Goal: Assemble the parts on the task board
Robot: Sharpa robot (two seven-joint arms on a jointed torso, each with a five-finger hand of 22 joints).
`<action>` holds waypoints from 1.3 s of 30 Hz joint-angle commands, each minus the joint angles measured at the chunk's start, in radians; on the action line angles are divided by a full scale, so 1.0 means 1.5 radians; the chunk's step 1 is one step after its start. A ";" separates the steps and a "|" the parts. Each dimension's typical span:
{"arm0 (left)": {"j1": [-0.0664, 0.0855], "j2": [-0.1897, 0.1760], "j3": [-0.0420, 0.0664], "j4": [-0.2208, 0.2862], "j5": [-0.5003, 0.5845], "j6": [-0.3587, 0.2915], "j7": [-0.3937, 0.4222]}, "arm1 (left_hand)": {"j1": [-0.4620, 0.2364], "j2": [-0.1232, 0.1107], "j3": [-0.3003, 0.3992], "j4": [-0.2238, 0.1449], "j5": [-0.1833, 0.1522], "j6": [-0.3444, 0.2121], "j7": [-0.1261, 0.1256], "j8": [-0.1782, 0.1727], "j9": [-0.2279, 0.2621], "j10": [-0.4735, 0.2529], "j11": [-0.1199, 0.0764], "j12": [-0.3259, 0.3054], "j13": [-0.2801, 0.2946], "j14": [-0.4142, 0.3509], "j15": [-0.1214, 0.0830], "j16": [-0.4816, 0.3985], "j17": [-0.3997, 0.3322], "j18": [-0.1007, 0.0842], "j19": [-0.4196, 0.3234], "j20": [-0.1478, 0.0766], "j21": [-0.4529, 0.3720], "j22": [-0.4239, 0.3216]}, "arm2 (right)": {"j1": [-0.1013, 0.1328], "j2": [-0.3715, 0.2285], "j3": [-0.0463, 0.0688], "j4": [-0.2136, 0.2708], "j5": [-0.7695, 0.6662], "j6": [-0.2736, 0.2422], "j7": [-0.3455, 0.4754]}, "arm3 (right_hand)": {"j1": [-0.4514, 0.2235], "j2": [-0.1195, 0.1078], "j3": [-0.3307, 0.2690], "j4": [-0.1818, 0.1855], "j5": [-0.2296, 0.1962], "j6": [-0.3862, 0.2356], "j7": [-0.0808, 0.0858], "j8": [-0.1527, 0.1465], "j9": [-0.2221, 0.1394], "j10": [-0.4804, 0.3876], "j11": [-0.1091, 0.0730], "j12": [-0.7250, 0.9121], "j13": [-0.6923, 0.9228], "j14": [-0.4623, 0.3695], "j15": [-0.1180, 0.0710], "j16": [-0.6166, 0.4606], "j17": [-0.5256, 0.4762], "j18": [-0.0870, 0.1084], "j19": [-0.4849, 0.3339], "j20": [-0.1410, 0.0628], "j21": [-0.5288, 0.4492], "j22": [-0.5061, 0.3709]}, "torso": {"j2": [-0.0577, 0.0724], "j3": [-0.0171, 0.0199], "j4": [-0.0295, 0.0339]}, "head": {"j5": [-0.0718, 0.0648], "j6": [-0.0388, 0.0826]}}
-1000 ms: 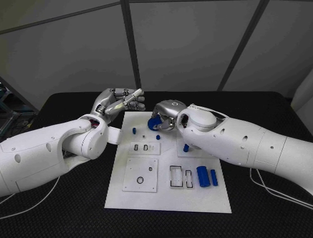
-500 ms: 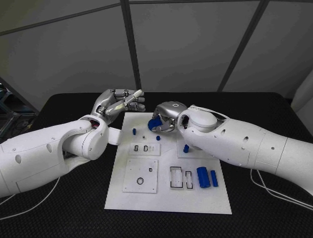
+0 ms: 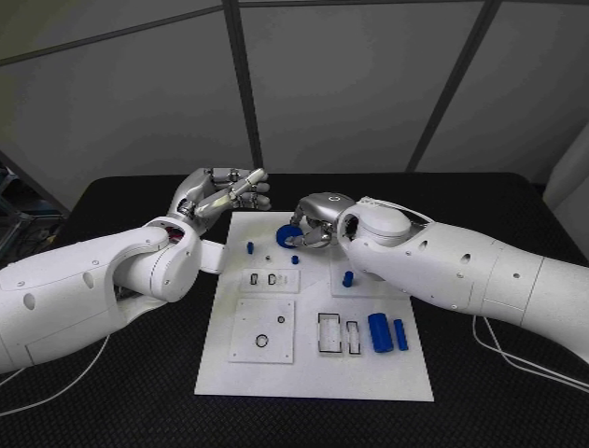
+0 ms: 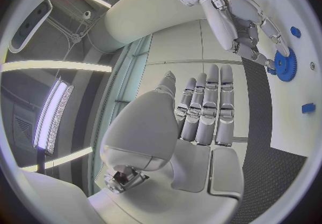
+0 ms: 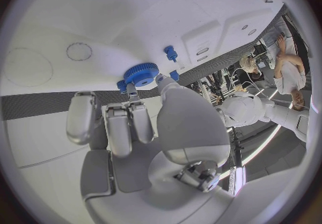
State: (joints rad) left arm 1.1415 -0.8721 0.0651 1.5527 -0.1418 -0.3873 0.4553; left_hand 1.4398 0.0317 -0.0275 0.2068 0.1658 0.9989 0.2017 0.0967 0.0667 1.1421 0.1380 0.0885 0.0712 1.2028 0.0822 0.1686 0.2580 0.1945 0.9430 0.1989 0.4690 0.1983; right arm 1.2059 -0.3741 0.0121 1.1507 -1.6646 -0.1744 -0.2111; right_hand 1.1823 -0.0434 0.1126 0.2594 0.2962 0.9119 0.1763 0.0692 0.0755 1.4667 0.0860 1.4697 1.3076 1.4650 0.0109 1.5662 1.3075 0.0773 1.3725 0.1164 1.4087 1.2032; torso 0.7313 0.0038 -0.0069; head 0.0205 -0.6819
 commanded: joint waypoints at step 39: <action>0.000 -0.004 0.000 -0.013 -0.003 0.020 0.011 | 0.036 -0.024 0.010 -0.034 -0.003 0.009 -0.001 -0.010 0.000 0.012 0.000 -0.012 -0.001 -0.004 0.003 -0.020 0.013 -0.009 -0.014 -0.001 0.000 0.001 | 0.006 -0.333 0.002 0.151 0.382 -0.100 0.215 | 0.151 -0.040 0.039 -0.132 -0.041 0.019 -0.008 0.000 0.001 0.013 -0.006 -0.013 0.109 0.066 -0.005 -0.004 0.157 0.003 -0.020 -0.003 -0.024 -0.041 | -0.008 0.0065 -0.0058 | -0.011 0.005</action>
State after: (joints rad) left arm 1.1405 -0.8795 0.0649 1.5344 -0.1419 -0.3762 0.4581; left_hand 1.4846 0.0001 -0.0095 0.1611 0.1658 1.0061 0.2016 0.0864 0.0666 1.1496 0.1381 0.0761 0.0703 1.1993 0.0857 0.1426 0.2767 0.1945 0.9286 0.1984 0.4690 0.1988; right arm 1.2133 -0.8735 0.0152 1.3854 -1.1170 -0.3436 0.0712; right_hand 1.4002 -0.1022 0.1701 0.0684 0.2352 0.9330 0.1652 0.0694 0.0770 1.4667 0.0858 1.4470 1.3075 1.4650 0.0108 1.5589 1.3073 0.0773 1.3386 0.1104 1.3706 1.1397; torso 0.7191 0.0139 -0.0170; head 0.0068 -0.6719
